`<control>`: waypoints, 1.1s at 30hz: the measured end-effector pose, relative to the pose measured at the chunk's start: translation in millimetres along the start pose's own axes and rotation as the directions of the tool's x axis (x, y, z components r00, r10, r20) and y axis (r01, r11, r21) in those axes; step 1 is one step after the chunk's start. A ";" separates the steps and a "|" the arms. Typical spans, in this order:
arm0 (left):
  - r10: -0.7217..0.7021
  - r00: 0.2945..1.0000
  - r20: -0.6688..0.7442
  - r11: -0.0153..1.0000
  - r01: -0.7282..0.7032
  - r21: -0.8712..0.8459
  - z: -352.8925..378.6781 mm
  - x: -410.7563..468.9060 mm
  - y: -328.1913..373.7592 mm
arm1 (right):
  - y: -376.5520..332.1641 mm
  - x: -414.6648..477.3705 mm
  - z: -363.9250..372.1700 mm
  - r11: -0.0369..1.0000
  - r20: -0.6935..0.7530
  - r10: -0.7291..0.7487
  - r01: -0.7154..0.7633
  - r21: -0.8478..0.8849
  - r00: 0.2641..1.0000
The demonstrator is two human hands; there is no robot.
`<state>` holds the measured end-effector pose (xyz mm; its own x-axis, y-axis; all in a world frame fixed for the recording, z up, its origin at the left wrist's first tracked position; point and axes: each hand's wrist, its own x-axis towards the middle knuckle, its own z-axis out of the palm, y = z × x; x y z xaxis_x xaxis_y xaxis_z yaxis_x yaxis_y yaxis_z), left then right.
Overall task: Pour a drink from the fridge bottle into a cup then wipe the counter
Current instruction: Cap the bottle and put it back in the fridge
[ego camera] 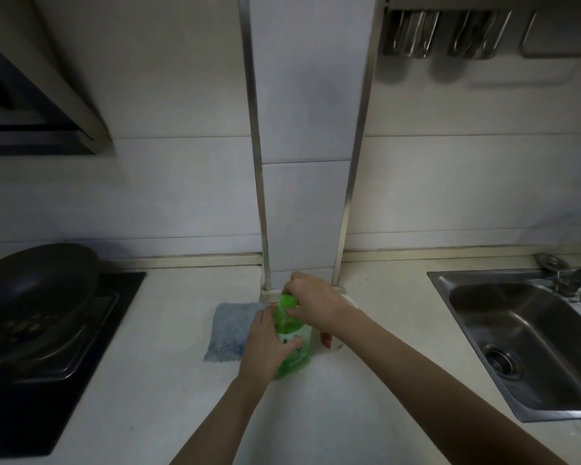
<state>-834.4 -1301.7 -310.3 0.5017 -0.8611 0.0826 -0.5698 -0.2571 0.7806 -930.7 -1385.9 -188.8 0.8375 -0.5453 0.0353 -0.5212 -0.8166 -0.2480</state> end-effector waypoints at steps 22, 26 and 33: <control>-0.064 0.998 0.010 0.998 0.064 0.027 2.2 1.5 -4.5 | 11.5 15.0 -25.3 0.996 0.187 -0.024 0.008 0.086 0.982; -0.032 0.999 -0.004 0.999 0.032 0.028 3.5 2.3 -5.5 | 9.5 8.2 -23.0 0.974 0.265 -0.169 0.203 -0.104 0.949; -0.030 0.999 0.012 1.000 0.030 -0.002 4.3 2.9 -9.8 | 9.5 3.4 -9.9 0.937 0.011 -0.021 0.023 -0.348 1.000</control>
<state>-830.2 -1303.5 -320.4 0.5110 -0.8580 0.0518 -0.5528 -0.2818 0.7842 -934.4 -1397.4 -181.5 0.8499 -0.5261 0.0297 -0.5260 -0.8439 0.1057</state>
